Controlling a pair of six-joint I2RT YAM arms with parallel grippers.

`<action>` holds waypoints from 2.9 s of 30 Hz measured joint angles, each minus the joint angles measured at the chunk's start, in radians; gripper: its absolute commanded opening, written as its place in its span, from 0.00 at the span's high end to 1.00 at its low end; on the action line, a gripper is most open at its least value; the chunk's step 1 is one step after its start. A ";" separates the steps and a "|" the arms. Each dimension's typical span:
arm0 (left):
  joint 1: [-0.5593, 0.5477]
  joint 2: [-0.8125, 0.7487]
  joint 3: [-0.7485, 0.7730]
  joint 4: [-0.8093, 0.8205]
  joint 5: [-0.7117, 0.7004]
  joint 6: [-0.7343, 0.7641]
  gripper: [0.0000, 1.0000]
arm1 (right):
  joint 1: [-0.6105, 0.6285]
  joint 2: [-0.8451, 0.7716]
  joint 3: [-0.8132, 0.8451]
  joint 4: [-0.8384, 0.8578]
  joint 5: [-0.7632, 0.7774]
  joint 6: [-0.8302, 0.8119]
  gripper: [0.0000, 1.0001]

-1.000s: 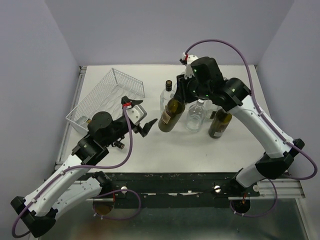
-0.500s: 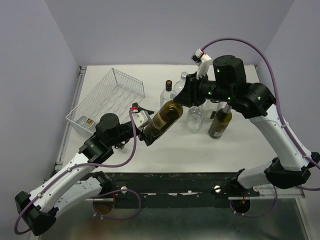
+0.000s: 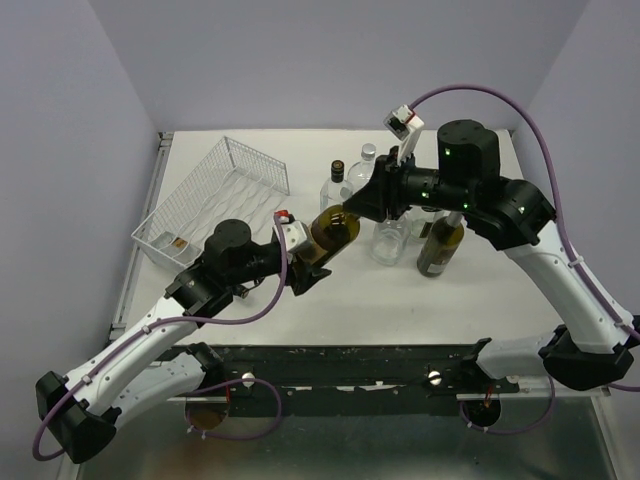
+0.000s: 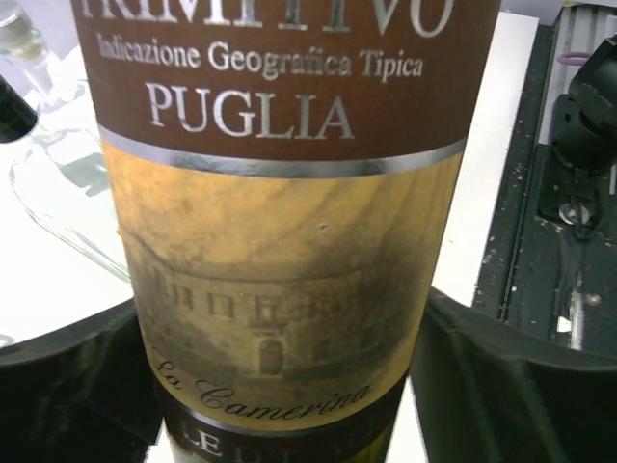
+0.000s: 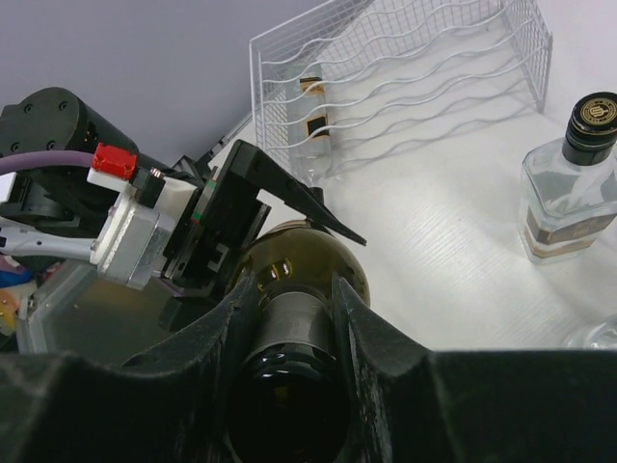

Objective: Put the wine bottle on the wine rack

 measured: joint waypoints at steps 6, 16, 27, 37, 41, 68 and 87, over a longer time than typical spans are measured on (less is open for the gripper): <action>0.001 0.009 0.017 -0.038 0.006 0.033 0.59 | 0.000 -0.015 -0.025 0.020 -0.001 -0.006 0.99; -0.003 0.006 0.023 -0.037 -0.081 0.113 1.00 | 0.000 -0.039 -0.057 0.048 0.024 -0.006 0.27; 0.008 -0.052 -0.100 0.028 -0.262 0.395 1.00 | 0.000 -0.039 0.000 -0.012 0.153 -0.006 0.03; 0.008 -0.025 -0.094 -0.051 -0.199 0.896 1.00 | 0.000 -0.011 0.129 -0.176 0.193 -0.079 0.00; 0.008 -0.009 -0.094 -0.074 -0.189 1.015 1.00 | 0.000 0.036 0.172 -0.280 0.164 -0.127 0.00; 0.008 0.066 -0.050 -0.113 -0.177 1.215 1.00 | 0.151 0.119 -0.176 -0.404 0.041 -0.088 0.14; 0.009 0.087 -0.036 -0.131 -0.175 1.136 1.00 | 0.177 0.134 -0.266 -0.356 0.070 -0.040 0.30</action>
